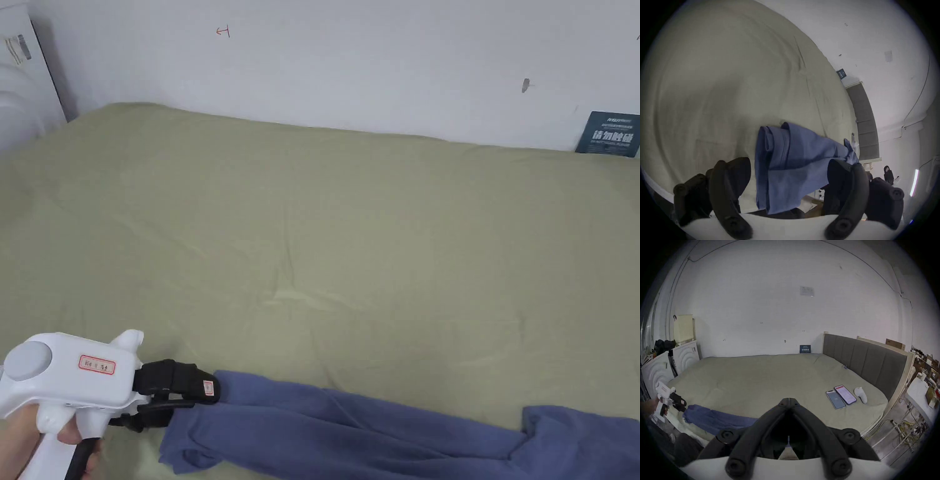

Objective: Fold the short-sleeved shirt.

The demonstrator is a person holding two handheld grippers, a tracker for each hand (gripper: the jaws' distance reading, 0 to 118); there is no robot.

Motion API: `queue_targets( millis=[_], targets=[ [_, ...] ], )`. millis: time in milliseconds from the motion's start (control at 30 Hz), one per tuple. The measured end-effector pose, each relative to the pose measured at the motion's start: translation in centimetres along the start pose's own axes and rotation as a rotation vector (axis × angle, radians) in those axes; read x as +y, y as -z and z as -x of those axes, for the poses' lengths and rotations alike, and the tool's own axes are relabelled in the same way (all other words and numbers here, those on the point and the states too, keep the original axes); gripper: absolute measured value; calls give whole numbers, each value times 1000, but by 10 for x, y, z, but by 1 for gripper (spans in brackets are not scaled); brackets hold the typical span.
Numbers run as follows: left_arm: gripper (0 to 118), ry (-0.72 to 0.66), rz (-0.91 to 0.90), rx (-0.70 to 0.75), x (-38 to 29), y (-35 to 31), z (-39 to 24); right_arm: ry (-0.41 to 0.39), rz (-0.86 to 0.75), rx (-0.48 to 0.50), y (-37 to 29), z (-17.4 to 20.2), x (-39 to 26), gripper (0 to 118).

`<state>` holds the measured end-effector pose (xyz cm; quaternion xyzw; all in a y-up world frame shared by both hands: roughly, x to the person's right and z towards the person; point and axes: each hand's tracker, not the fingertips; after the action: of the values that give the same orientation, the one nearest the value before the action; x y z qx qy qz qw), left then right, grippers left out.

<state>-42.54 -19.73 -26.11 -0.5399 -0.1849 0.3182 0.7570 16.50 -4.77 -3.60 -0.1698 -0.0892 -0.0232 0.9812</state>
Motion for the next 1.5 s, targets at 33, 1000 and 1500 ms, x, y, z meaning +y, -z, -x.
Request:
queue_targets(
  millis=[33, 1000, 1500],
  targets=[
    [102, 0, 5, -12, -2, 4, 0, -7, 7, -1, 1, -1, 0, 0],
    [12, -122, -246, 210, -17, -101, 8, -27, 4, 138, 19, 5, 13, 0],
    [12, 338, -73, 259, -45, -25, -182, -13, 9, 153, 9, 0, 7, 0]
  ],
)
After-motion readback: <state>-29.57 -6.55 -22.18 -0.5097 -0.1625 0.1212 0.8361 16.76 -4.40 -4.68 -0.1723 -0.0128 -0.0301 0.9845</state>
